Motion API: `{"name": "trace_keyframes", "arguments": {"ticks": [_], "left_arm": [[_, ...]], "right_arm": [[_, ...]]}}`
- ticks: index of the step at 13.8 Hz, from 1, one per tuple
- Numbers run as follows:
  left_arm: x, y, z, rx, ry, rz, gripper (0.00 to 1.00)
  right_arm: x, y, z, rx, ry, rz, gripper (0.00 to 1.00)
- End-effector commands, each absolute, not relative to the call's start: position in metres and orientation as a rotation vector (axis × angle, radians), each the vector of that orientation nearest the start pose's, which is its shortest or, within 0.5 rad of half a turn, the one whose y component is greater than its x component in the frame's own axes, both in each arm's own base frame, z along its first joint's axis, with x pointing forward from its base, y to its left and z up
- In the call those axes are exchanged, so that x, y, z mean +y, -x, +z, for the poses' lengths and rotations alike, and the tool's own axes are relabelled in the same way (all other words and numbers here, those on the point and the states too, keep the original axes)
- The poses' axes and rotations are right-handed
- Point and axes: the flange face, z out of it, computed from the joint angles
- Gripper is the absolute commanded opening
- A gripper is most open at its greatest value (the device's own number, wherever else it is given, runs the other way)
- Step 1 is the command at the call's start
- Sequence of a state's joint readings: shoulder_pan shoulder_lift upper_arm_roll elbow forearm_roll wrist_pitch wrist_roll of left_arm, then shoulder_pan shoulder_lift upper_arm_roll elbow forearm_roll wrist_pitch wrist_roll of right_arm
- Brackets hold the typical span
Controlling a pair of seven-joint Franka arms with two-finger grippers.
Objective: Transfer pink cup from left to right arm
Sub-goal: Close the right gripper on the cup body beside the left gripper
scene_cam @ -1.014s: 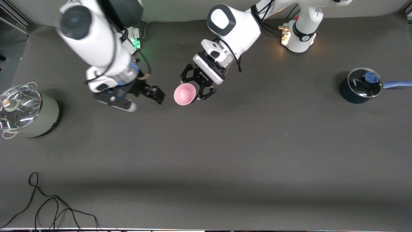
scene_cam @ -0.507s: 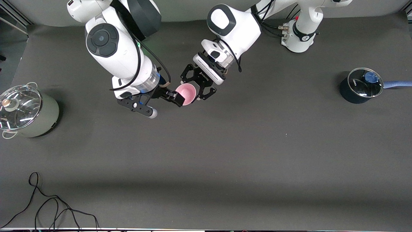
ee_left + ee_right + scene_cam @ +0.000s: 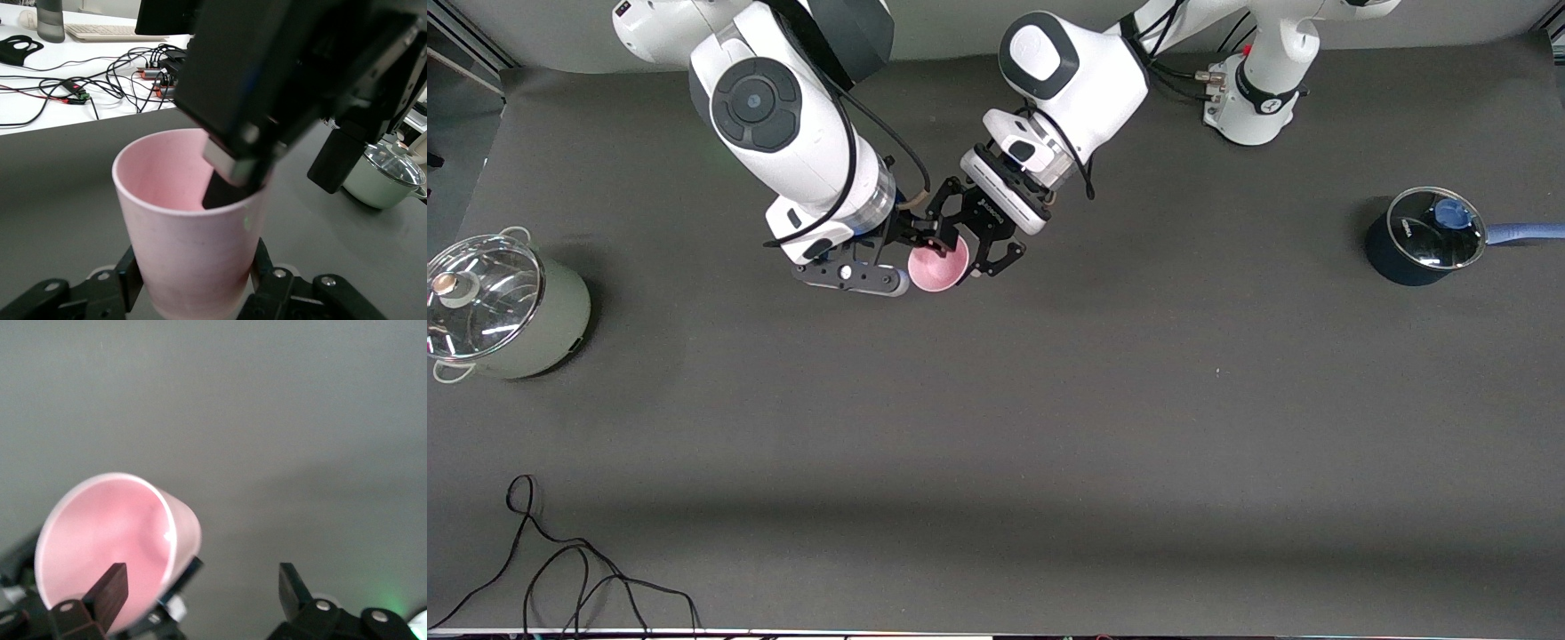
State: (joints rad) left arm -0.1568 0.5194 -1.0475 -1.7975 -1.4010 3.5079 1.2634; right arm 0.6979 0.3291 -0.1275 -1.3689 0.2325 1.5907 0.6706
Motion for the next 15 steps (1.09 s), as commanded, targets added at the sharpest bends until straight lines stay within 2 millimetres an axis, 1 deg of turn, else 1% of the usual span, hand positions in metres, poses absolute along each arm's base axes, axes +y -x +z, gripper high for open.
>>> {"name": "trace_keyframes", "arguments": {"ticks": [1,2,3,4,5,10,11,13,15], "left_arm": [[-0.479,-0.407,0.428,-0.579,-2.219,1.01,0.29],[-0.479,-0.407,0.428,-0.579,-2.219,1.01,0.29],[-0.479,-0.407,0.428,-0.579,-2.219,1.01,0.29],[-0.479,-0.407,0.428,-0.579,-2.219,1.01,0.29],[-0.479,-0.407,0.428,-0.579,-2.218,1.009,0.29],[-0.479,-0.407,0.428,-0.58,-2.218,1.011,0.29],[-0.479,-0.407,0.428,-0.58,-2.218,1.011,0.3],[-0.479,-0.407,0.428,-0.581,-2.217,1.01,0.3],[-0.479,-0.407,0.427,-0.58,-2.218,1.008,0.3]], "right_arm": [[0.377,-0.524,0.527,0.032,3.046,0.342,1.0],[0.377,-0.524,0.524,0.044,3.051,0.347,0.97],[0.377,-0.526,0.521,0.049,3.051,0.352,0.47],[0.377,-0.527,0.521,0.05,3.05,0.353,0.02],[0.376,-0.528,0.521,0.054,3.051,0.351,0.0],[0.375,-0.53,0.519,0.042,3.058,0.346,0.0],[0.373,-0.531,0.521,0.051,3.059,0.341,0.0],[0.366,-0.532,0.53,0.073,3.051,0.325,0.0],[0.342,-0.543,0.55,0.141,3.031,0.278,0.0]]}}
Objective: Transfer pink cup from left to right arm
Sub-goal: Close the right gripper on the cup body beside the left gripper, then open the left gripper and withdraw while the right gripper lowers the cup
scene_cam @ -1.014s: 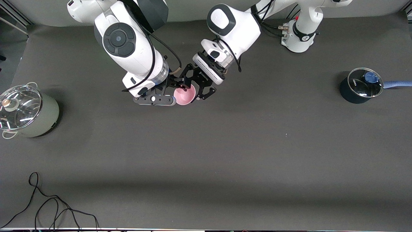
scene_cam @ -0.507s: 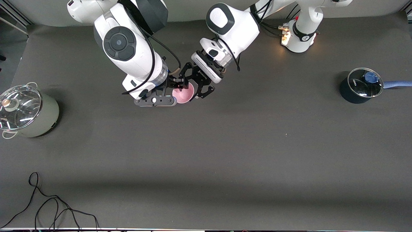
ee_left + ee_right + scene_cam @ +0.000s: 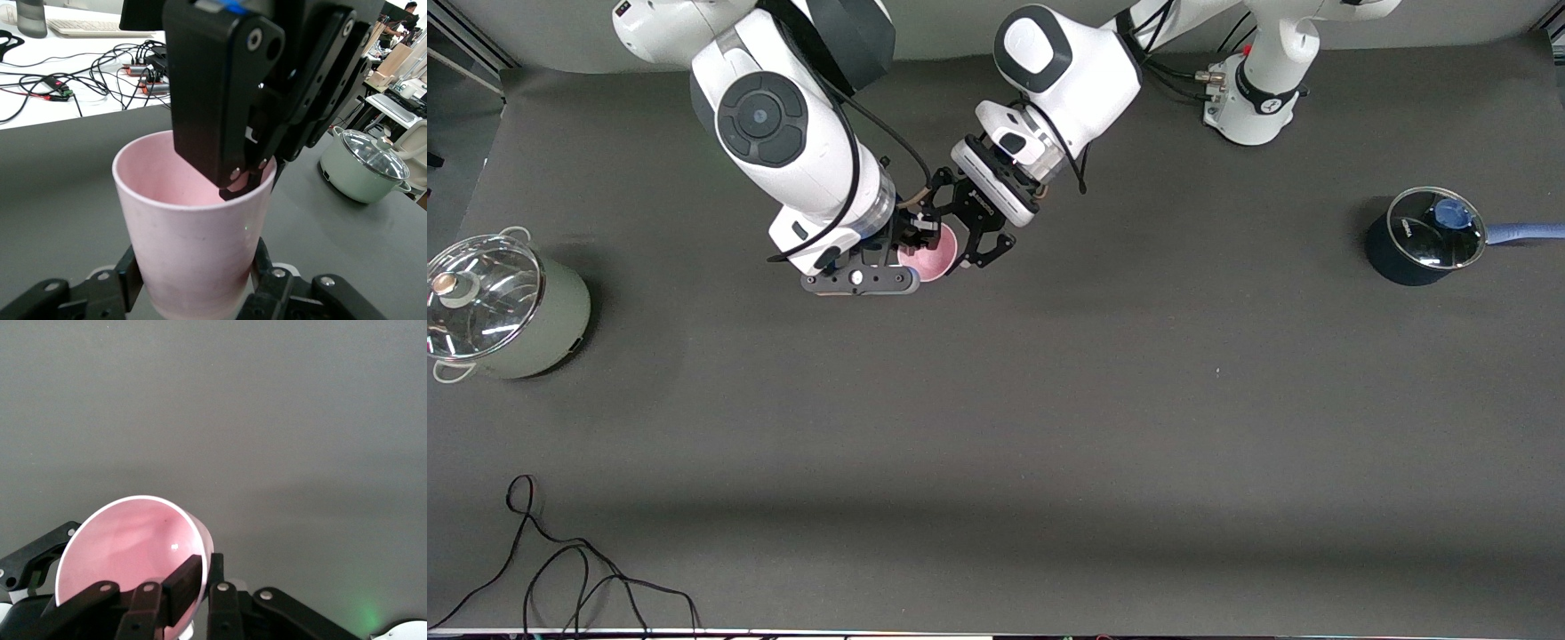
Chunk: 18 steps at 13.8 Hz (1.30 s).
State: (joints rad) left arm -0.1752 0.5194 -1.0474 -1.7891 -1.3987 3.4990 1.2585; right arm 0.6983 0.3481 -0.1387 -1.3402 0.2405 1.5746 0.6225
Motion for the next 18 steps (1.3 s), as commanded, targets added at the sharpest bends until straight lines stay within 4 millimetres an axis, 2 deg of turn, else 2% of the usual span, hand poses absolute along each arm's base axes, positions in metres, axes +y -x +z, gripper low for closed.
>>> {"name": "trace_keyframes", "arguments": {"ticks": [1,3,4,5,9,11,13,16,18], "left_arm": [[-0.479,-0.407,0.427,-0.579,-2.219,1.007,0.38],[-0.478,-0.407,0.428,-0.578,-2.219,1.012,0.77],[-0.477,-0.409,0.431,-0.574,-2.218,1.019,0.91],[-0.477,-0.408,0.433,-0.571,-2.215,1.023,1.0],[-0.475,-0.408,0.435,-0.51,-2.219,1.001,1.0],[-0.47,-0.415,0.432,-0.497,-2.232,1.006,1.0],[-0.451,-0.438,0.423,-0.458,-2.271,1.034,1.0],[-0.41,-0.488,0.414,-0.367,-2.334,1.109,1.0],[-0.373,-0.529,0.409,-0.284,-2.368,1.165,1.0]], "right_arm": [[0.332,-0.545,0.564,0.156,3.022,0.256,0.0],[0.316,-0.548,0.587,0.164,3.025,0.254,0.0],[0.304,-0.552,0.595,0.182,3.025,0.263,0.0],[0.289,-0.556,0.601,0.177,3.02,0.272,0.0],[0.219,-0.569,0.624,0.088,2.99,0.282,0.0],[0.183,-0.576,0.624,0.006,2.995,0.292,0.0],[0.145,-0.584,0.615,-0.091,3.013,0.319,0.0],[0.095,-0.602,0.585,-0.241,3.093,0.334,0.0],[0.053,-0.614,0.551,-0.22,3.078,0.324,0.0]]}}
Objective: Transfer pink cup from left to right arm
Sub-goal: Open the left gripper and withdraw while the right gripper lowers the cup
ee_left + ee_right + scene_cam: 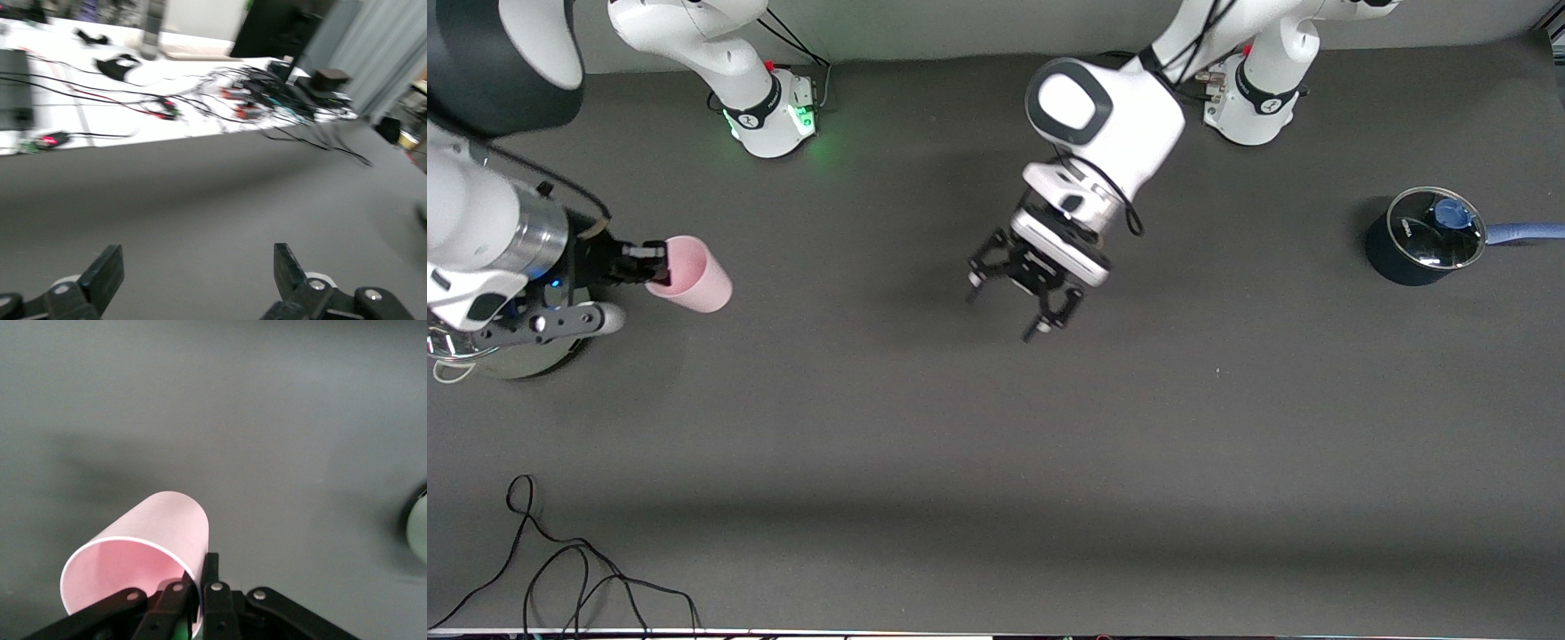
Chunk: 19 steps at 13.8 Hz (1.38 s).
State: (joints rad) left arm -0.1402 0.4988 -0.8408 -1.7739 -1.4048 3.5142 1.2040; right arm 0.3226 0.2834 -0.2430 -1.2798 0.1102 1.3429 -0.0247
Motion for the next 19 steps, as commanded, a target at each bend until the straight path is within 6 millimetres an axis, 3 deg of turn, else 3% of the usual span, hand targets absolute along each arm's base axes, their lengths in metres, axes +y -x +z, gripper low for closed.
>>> {"name": "trace_keyframes", "arguments": {"ticks": [1,2,5,12,16,19], "left_arm": [[-0.357,-0.548,0.407,-0.239,-2.372,1.174,1.0],[-0.34,-0.565,0.402,-0.211,-2.382,1.184,1.0],[-0.286,-0.602,0.394,-0.146,-2.396,1.193,1.0],[-0.162,-0.657,0.387,-0.01,-2.325,1.125,1.0],[-0.095,-0.678,0.385,-0.005,-2.214,1.05,1.0],[-0.046,-0.683,0.384,-0.015,-2.128,0.989,1.0]], "right_arm": [[0.033,-0.619,0.531,-0.205,3.072,0.309,0.0],[0.022,-0.623,0.511,-0.207,3.071,0.286,0.0],[0.014,-0.623,0.445,-0.192,3.083,0.218,0.0],[0.001,-0.604,0.314,-0.155,3.13,0.036,0.0],[0.001,-0.601,0.271,-0.159,3.152,0.018,0.0],[0.005,-0.602,0.253,-0.171,3.161,-0.004,0.0]]}}
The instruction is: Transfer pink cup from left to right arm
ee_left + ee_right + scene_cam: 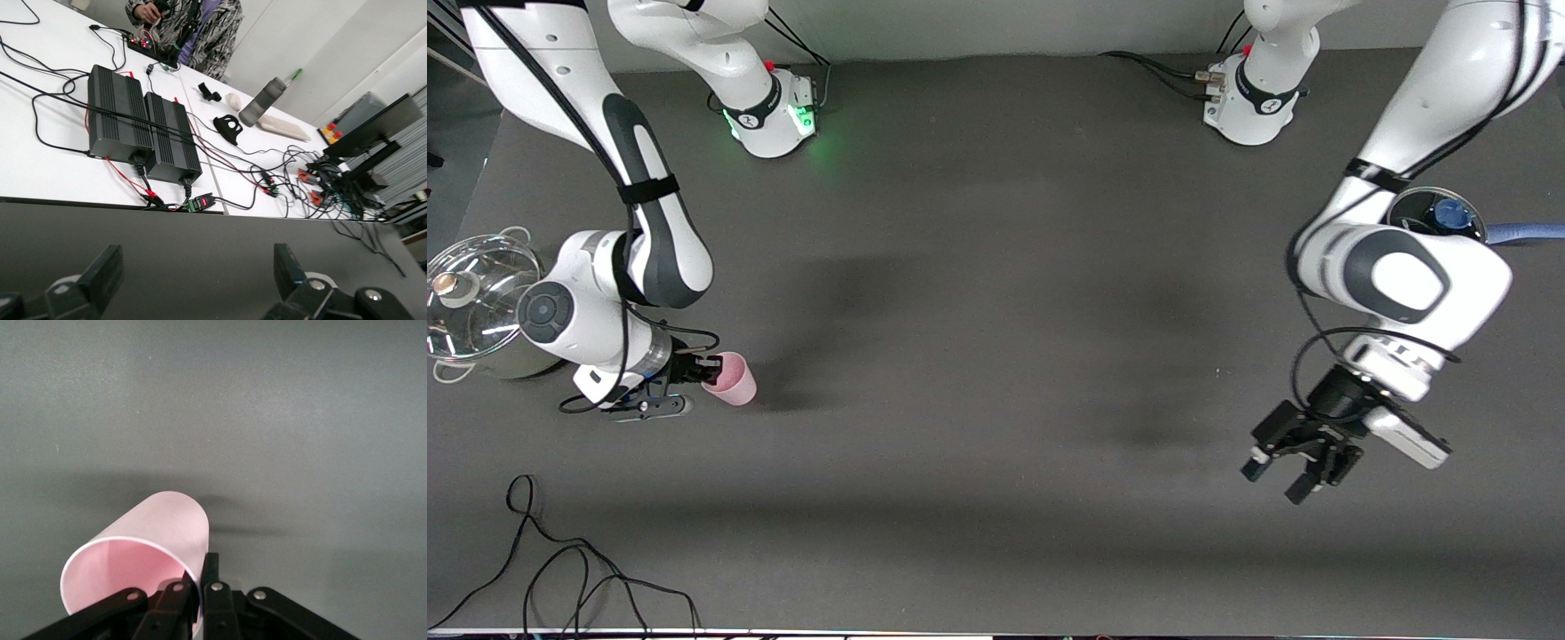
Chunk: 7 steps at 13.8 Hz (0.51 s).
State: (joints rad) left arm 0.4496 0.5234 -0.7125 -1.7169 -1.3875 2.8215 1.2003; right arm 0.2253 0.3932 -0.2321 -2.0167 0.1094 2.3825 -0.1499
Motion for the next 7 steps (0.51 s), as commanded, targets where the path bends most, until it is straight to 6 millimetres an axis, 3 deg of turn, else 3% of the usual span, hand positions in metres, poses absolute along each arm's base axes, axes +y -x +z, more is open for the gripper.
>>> {"name": "trace_keyframes", "arguments": {"ticks": [1,3,4,5,6,7], "left_arm": [[-0.033,-0.684,0.387,-0.025,-2.097,0.961,1.0],[-0.004,-0.685,0.394,-0.071,-2.09,0.862,1.0],[0.009,-0.684,0.4,-0.091,-2.101,0.774,1.0],[0.025,-0.682,0.413,-0.112,-2.142,0.693,1.0],[0.033,-0.68,0.427,-0.135,-2.184,0.614,1.0],[0.035,-0.677,0.445,-0.161,-2.236,0.547,1.0]], "right_arm": [[0.007,-0.603,0.251,-0.176,3.161,-0.008,0.0],[0.008,-0.603,0.247,-0.177,3.162,-0.004,0.0],[0.009,-0.603,0.248,-0.18,3.162,-0.006,0.28],[0.009,-0.603,0.25,-0.179,3.161,-0.009,0.35],[0.009,-0.603,0.252,-0.177,3.16,-0.009,0.54],[0.008,-0.603,0.255,-0.174,3.159,-0.011,0.65]]}}
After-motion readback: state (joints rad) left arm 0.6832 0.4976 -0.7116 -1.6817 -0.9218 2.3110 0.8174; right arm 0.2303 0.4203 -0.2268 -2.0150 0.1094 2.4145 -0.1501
